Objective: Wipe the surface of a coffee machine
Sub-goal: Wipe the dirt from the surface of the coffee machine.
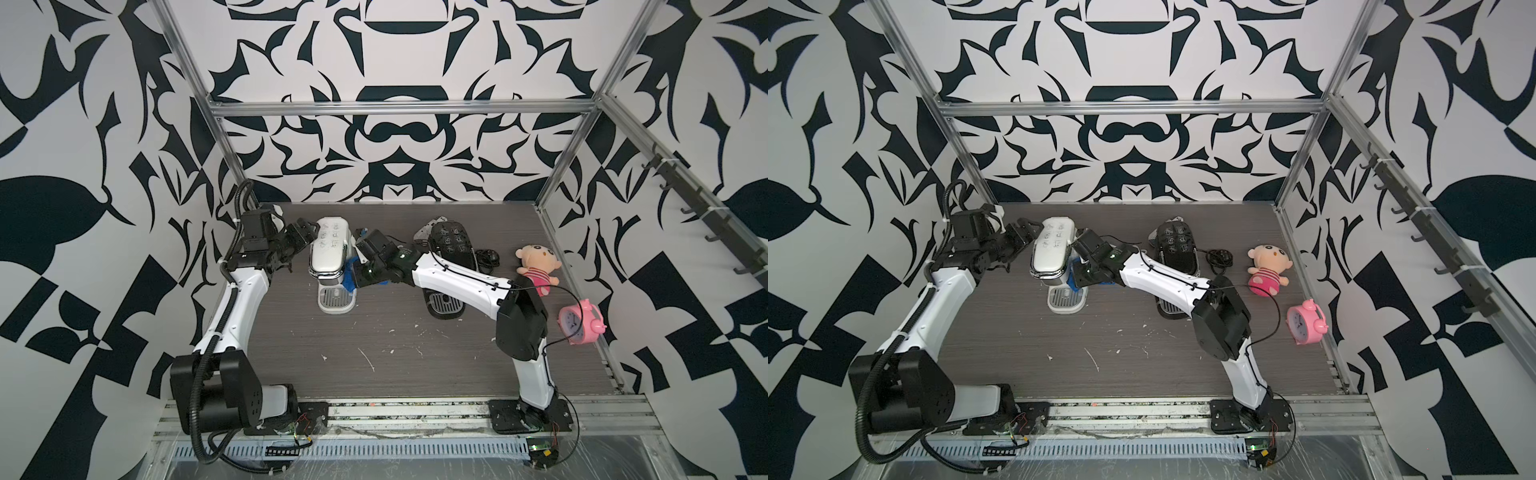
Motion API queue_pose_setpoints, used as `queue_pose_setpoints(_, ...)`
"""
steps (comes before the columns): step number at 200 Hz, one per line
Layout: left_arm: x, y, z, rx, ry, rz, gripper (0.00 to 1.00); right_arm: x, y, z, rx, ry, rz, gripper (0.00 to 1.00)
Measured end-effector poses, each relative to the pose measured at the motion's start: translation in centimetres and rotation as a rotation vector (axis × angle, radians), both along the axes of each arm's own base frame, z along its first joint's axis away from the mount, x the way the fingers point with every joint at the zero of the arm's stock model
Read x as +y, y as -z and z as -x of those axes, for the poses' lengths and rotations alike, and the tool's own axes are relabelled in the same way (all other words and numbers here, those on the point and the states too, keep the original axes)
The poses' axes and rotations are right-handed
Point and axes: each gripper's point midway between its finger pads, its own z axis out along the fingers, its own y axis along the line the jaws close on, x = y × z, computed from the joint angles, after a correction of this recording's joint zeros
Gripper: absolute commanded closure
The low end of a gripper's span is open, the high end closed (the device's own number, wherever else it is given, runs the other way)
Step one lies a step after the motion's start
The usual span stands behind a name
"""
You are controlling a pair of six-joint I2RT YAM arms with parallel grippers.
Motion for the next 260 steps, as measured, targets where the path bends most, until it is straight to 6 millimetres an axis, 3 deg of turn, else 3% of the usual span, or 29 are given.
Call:
queue_pose_setpoints(56, -0.4, 0.8, -0.5, 0.004, 0.0, 0.122, 0.21, 0.3, 1.2, -0.3, -0.037, 0.018, -0.078, 1.0)
queue_pose_setpoints(92, -0.8, 1.1, -1.0, 0.008, -0.007, 0.192, 0.22, 1.0, 1.2, -0.7, -0.061, 0.017, -0.119, 1.0)
queue_pose_setpoints(138, -0.7, 1.3, -0.9, 0.026, -0.036, 0.228, 0.2, 1.4, 2.6, -1.0, -0.058, 0.021, -0.117, 1.0)
queue_pose_setpoints(209, -0.7, 1.5, -1.0, 0.034, -0.06, 0.263, 0.19, 1.1, 0.9, -1.5, -0.122, 0.013, -0.051, 1.0)
queue_pose_setpoints(260, -0.6, 1.5, -1.1, 0.032, -0.066, 0.267, 0.2, 0.5, 0.9, -1.7, -0.172, 0.004, 0.02, 1.0)
